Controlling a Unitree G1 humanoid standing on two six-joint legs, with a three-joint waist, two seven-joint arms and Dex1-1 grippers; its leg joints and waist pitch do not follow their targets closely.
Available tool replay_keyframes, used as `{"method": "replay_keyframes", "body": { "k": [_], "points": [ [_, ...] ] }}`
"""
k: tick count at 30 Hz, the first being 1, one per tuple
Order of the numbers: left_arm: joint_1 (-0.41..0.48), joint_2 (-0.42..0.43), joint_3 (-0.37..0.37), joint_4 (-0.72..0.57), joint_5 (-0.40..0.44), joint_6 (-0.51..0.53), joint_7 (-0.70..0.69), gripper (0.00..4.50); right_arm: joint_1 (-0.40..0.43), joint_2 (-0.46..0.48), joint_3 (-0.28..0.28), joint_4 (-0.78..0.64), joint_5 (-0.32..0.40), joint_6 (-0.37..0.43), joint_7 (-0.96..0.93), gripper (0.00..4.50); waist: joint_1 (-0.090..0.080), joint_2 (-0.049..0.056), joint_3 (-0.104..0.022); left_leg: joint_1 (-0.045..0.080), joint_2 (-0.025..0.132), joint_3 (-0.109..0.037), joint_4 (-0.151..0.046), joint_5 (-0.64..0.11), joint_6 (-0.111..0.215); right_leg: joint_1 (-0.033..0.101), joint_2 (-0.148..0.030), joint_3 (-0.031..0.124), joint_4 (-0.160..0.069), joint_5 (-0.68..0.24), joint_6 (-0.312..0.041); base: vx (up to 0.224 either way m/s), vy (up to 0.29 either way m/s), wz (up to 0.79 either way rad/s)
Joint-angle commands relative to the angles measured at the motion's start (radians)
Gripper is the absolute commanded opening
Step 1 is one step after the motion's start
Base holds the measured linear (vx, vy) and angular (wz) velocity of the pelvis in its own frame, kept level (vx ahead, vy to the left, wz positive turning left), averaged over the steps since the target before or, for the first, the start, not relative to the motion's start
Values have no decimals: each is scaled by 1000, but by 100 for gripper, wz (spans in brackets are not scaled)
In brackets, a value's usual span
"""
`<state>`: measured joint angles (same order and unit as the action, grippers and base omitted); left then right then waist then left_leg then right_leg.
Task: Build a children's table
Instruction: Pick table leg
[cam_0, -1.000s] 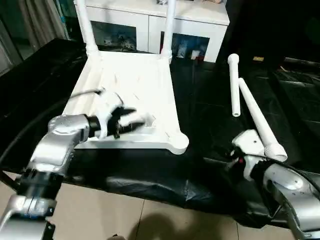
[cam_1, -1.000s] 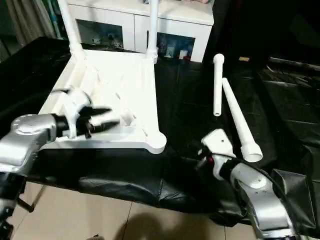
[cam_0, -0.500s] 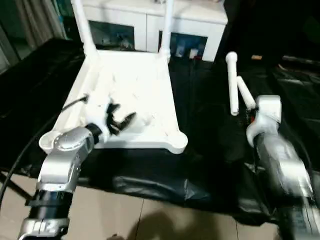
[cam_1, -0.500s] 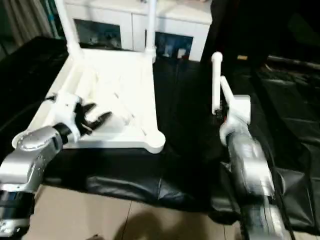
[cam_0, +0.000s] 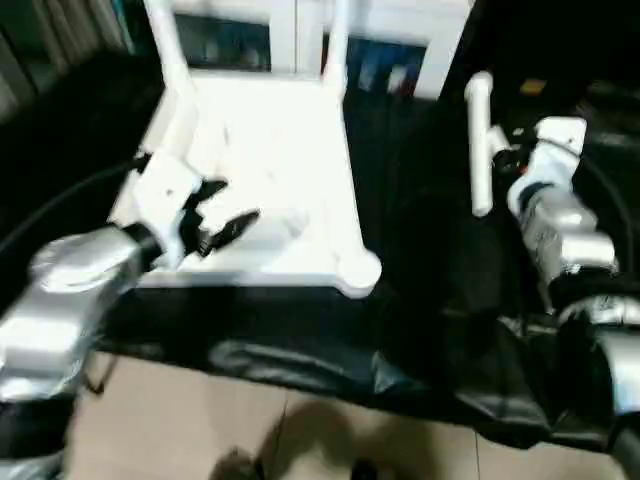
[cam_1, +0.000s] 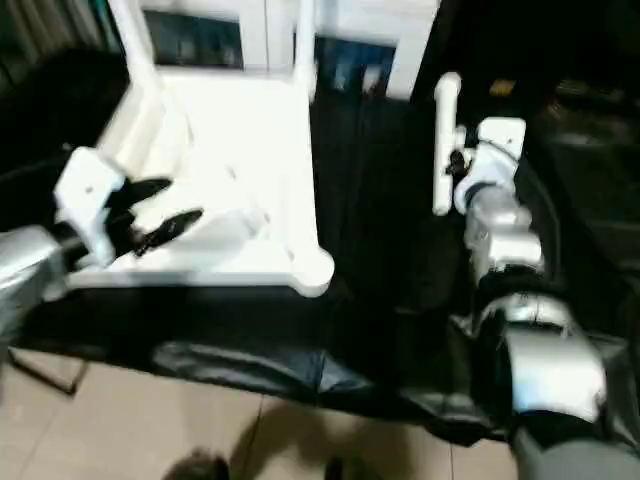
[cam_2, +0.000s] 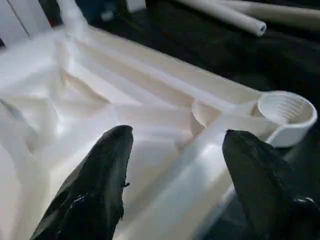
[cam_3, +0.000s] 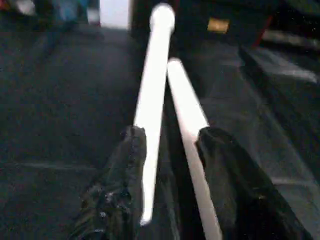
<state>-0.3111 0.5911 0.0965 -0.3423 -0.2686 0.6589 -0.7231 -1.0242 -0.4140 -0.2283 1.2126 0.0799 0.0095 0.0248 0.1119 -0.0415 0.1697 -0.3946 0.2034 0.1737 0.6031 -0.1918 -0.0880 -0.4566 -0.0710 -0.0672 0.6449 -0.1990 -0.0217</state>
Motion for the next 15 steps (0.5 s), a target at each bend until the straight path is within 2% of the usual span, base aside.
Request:
{"method": "replay_keyframes", "body": {
  "k": [1,2,3,4,6,8,9,10,11,12,13,15],
  "points": [
    [12,34,31,-76,-30,73,0,330,-35,-17,-22,59,5,0,5,218,-5,0,-48,1,0,4,-58,40,131,72,-39,51,-42,194,-303,0,0,0],
    [14,42,35,-86,-30,84,2,330,-43,-20,-20,69,0,0,8,218,-6,4,-41,6,5,3,-60,18,126,72,-45,51,-41,151,-307,0,0,0],
    [21,49,50,-103,-40,102,0,330,-50,-24,-7,76,-16,0,10,245,-8,-2,-29,1,2,3,-57,50,132,72,-44,53,-39,174,-309,0,0,0],
    [30,62,58,-117,-41,108,-4,330,-58,-23,-14,83,-12,4,17,250,-7,-5,-14,-6,0,2,-55,101,143,70,-40,53,-35,231,-311,0,0,0],
    [42,84,76,-142,-48,126,-12,330,-72,-21,-24,98,-7,9,25,250,-10,-6,-4,-4,1,3,-54,109,151,68,-42,54,-33,239,-316,0,0,0],
    [55,103,98,-171,-65,152,-17,330,-83,-19,-28,110,-10,10,26,273,-14,-7,16,-2,4,3,-53,132,165,67,-45,55,-30,256,-336,0,0,0],
    [58,113,108,-183,-75,172,-18,330,-89,-16,-36,116,-2,12,29,287,-16,-9,30,-5,6,1,-53,141,171,67,-48,56,-29,264,-343,0,0,0],
    [58,113,108,-183,-75,172,-18,330,-89,-16,-36,116,-2,12,29,295,-17,-9,33,-3,7,1,-53,146,172,67,-49,56,-28,267,-347,0,0,0],
    [64,126,120,-196,-86,189,-24,330,-95,-13,-42,120,2,15,29,295,-19,-13,49,-4,8,0,-55,147,176,64,-50,55,-32,252,-353,0,0,0],
    [69,141,136,-213,-99,209,-25,330,-102,-8,-42,127,2,17,33,304,-18,-9,59,-1,10,-1,-57,131,170,64,-54,56,-33,227,-357,0,0,0],
    [72,159,158,-234,-113,237,-25,330,-112,2,-44,135,3,18,44,318,-19,-10,61,0,11,-1,-57,134,168,64,-55,56,-32,227,-360,0,0,0],
    [67,166,177,-245,-121,253,-20,330,-117,12,-53,138,8,16,58,337,-20,-13,77,5,14,-1,-60,116,160,63,-58,59,-37,205,-367,0,0,0]
  ]
}}
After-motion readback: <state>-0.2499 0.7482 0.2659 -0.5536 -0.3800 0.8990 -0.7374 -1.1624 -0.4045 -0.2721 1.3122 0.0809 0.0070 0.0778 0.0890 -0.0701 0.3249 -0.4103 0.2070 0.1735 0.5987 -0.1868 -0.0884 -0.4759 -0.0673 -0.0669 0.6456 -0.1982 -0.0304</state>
